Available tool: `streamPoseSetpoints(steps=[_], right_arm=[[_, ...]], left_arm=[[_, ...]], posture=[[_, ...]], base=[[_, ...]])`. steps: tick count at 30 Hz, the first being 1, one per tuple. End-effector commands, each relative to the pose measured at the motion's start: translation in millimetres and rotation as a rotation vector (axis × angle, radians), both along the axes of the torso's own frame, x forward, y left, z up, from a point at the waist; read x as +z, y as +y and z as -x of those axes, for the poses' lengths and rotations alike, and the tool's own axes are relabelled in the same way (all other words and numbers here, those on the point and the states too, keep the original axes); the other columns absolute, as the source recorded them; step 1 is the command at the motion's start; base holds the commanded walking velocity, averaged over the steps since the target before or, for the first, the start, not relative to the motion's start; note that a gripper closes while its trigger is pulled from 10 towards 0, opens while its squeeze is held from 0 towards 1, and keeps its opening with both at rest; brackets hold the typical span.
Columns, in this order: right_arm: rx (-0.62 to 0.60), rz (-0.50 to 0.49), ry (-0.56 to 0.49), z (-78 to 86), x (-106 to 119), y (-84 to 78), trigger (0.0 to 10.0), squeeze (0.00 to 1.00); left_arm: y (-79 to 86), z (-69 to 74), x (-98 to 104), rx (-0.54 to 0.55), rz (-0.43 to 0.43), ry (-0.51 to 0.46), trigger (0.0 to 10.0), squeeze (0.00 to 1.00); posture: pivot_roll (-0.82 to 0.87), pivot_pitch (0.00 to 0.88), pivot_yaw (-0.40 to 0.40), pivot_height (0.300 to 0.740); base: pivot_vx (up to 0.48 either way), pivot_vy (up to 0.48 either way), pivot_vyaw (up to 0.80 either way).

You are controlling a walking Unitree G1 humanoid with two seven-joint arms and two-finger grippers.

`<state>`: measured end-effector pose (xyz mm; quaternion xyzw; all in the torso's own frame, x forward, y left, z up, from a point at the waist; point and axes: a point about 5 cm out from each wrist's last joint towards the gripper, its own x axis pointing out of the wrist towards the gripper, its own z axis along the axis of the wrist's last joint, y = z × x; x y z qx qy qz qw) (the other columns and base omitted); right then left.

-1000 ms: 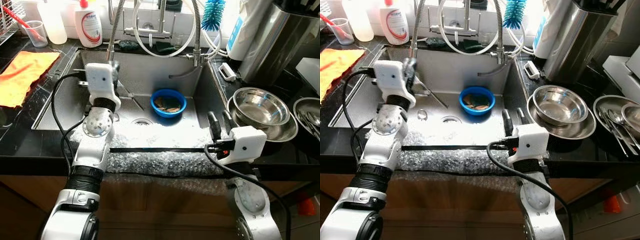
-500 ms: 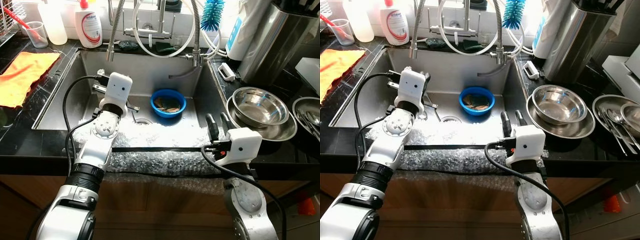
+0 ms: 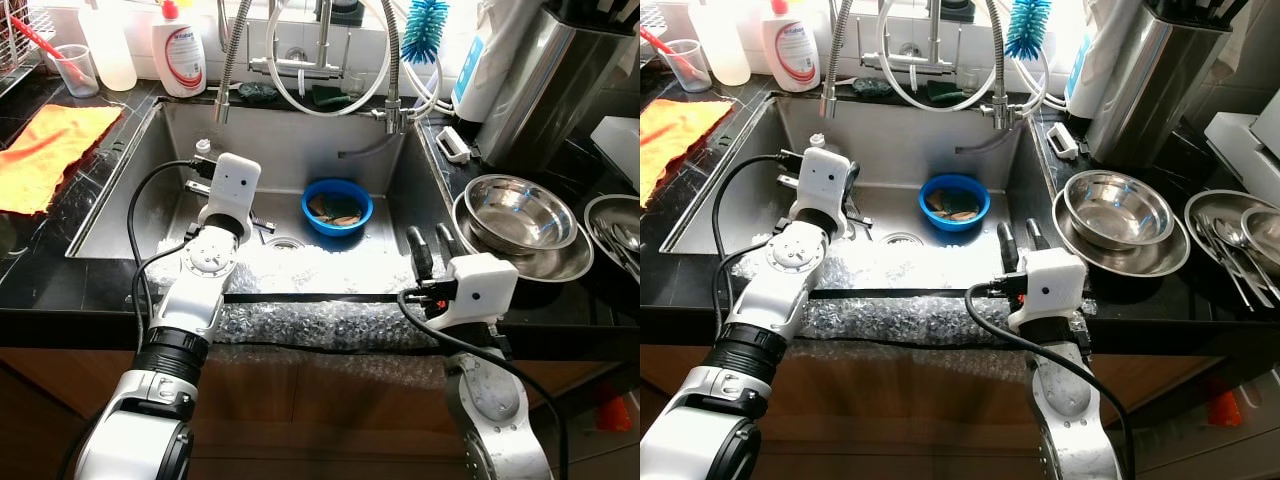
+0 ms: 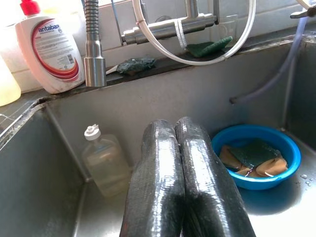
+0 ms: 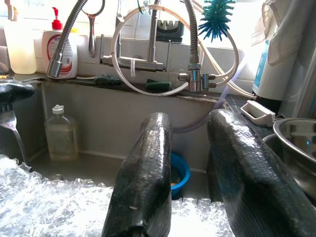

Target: Kitchen organization

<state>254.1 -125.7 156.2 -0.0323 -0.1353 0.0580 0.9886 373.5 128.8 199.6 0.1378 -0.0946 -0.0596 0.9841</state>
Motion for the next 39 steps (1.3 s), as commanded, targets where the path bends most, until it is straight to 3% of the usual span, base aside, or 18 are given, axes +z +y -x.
streamPoseSetpoints(steps=[1,2,23,24,25,28,30,34,38,39], right_arm=[[-0.001,0.001,-0.004,-1.3,1,-1.0,10.0,0.0],[0.001,0.0,-0.004,-1.5,1,-0.5,10.0,0.0],[0.003,-0.004,-0.005,-3.8,2,-0.2,10.0,0.0],[0.002,-0.004,-0.006,-4.1,2,-0.4,10.0,0.0],[-0.001,-0.004,-0.008,-4.5,3,-0.7,10.0,0.0],[-0.007,-0.008,-0.014,-5.6,5,-1.9,10.0,0.0],[-0.028,-0.04,-0.018,-7.1,8,-5.8,10.0,0.0],[-0.04,-0.031,-0.027,-8.6,12,-10.0,10.0,0.0],[-0.052,-0.04,-0.029,-10.0,13,-13.7,10.0,0.0],[-0.058,-0.036,-0.032,-10.9,13,-15.4,10.0,0.0]], left_arm=[[-1.5,0.4,-3,-0.005,0.004,0.018,10.0,0.2],[-1.5,0.5,-3,-0.006,0.006,0.019,10.0,0.97],[2.3,1.6,8,0.016,0.072,-0.043,10.0,1.0],[4.3,2.3,12,0.023,0.09,-0.074,10.0,0.35],[7.0,4.1,20,0.023,0.129,-0.121,10.0,0.0],[16.4,10.4,38,0.026,0.198,-0.231,10.0,0.0],[34.4,20.4,52,0.053,0.192,-0.327,10.0,0.0],[64.8,40.1,50,0.088,0.11,-0.36,10.0,0.0],[77.6,52.9,43,0.097,0.078,-0.352,10.0,0.0],[86.9,61.9,37,0.122,0.056,-0.335,10.0,0.0]], posture=[[-0.04,0.043,-0.082,0.74],[-0.03,0.042,-0.083,0.74],[-0.04,0.046,-0.087,0.74],[-0.04,0.046,-0.087,0.74],[-0.04,0.048,-0.086,0.74],[-0.04,0.048,-0.086,0.74],[-0.04,0.051,-0.085,0.74],[-0.04,0.054,-0.082,0.74],[-0.03,0.056,-0.083,0.74],[-0.04,0.045,-0.074,0.74]], base=[[0.0,0.0,0.0],[0.0,0.0,0.0],[0.0,0.0,0.0],[0.0,0.0,0.0],[0.0,0.0,0.0],[0.0,0.0,0.0],[0.0,0.0,0.0],[0.0,0.0,0.0],[0.0,0.0,0.0],[0.0,0.0,0.0]])
